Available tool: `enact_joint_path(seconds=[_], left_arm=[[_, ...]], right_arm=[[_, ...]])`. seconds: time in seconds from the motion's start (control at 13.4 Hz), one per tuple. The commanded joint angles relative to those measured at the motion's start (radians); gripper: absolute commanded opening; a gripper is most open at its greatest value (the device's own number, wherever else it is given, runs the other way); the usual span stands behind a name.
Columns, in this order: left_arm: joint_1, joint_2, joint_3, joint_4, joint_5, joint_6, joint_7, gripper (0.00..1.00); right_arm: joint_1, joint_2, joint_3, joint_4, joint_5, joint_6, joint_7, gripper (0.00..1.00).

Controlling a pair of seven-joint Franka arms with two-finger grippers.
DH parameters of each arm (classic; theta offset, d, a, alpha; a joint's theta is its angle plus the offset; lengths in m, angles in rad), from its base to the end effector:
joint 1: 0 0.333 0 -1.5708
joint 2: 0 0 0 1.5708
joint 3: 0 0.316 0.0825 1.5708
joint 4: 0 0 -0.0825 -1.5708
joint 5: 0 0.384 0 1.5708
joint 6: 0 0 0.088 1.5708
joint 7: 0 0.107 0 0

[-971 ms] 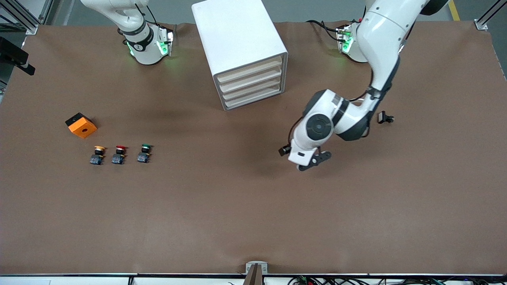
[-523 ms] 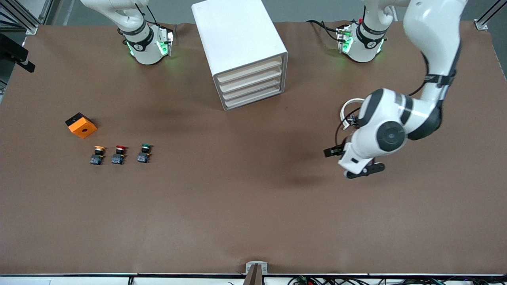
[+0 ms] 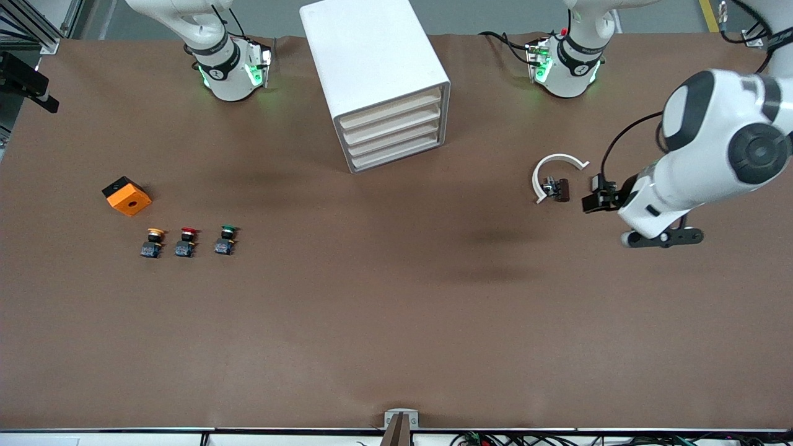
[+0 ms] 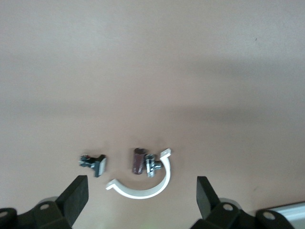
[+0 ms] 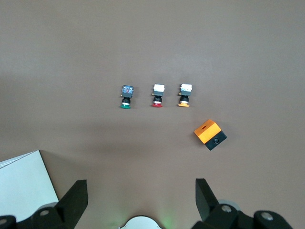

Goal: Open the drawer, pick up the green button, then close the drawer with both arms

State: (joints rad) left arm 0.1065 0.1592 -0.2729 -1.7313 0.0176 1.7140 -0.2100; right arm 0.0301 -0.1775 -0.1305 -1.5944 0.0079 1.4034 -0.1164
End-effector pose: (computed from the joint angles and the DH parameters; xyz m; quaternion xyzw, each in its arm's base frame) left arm 0.5825 -0.0882 0.4720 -0.9961 -0.0195 0.0861 0.0033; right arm 0.4763 -0.0543 0.6900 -0.9998 -0.0097 0.0058 0.0161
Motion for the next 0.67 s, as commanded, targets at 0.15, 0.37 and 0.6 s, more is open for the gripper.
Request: enact_joint_path(seconds=[0.15, 0.37, 0.6], left_arm=[[0.074, -0.104, -0.009, -0.034, -0.022, -0.010, 0.081, 1.00], [0.151, -0.151, -0.009, -0.031, -0.025, -0.010, 0.157, 1.00], [0.188, -0.205, -0.008, -0.027, -0.048, -0.011, 0.192, 1.00]], right_arm=[[-0.010, -0.036, 0.000, -0.021, 0.001, -0.017, 0.020, 1.00], [-0.009, -0.036, -0.001, -0.021, 0.001, -0.032, 0.018, 1.00], [-0.004, -0.036, -0.001, -0.019, 0.000, -0.029, 0.020, 1.00]])
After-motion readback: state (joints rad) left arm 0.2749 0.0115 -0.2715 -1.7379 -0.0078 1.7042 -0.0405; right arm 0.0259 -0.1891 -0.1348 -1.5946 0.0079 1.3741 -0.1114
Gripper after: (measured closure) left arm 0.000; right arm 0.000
